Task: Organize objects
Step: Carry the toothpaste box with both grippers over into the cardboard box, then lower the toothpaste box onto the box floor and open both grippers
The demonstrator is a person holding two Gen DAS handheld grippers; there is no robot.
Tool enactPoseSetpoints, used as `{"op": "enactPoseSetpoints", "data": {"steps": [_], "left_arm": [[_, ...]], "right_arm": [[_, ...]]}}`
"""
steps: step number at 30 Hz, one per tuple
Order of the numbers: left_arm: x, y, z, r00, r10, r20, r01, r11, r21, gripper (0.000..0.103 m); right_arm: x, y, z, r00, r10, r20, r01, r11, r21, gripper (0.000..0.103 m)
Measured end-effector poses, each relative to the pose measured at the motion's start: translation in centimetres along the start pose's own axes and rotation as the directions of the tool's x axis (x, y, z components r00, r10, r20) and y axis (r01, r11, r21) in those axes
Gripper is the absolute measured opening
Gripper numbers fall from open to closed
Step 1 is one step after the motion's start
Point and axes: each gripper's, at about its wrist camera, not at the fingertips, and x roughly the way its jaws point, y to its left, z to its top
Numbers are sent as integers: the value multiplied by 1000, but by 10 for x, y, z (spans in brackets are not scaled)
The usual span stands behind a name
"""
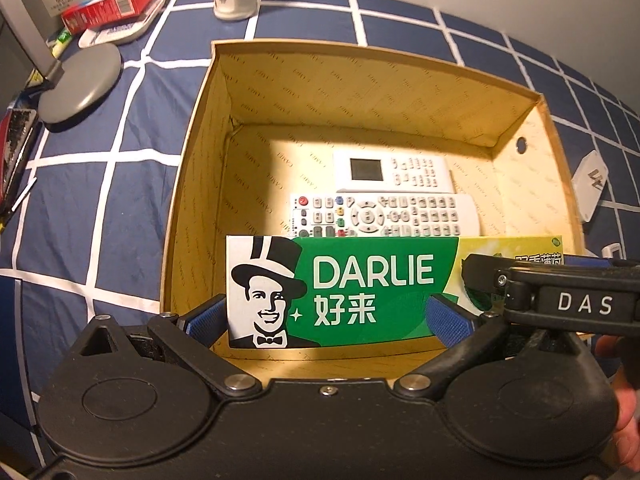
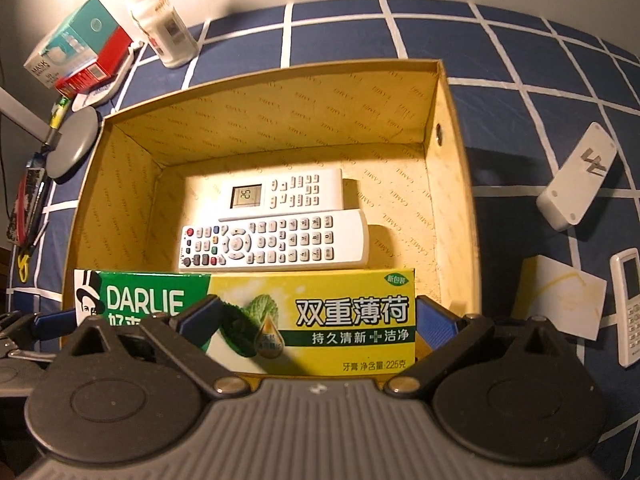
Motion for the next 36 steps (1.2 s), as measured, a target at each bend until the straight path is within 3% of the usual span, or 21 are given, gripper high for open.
{"op": "enactPoseSetpoints", "data": {"steps": [18,36], "left_arm": [[33,5,15,994,38,-99,-36,999,28,103],[40,1,21,987,95,-126,-88,994,59,103]], "right_arm": [[39,1,7,997,-10,-76,10,1000,-7,101],[52,2,9,993,13,-116,-12,1000,6,101]]}}
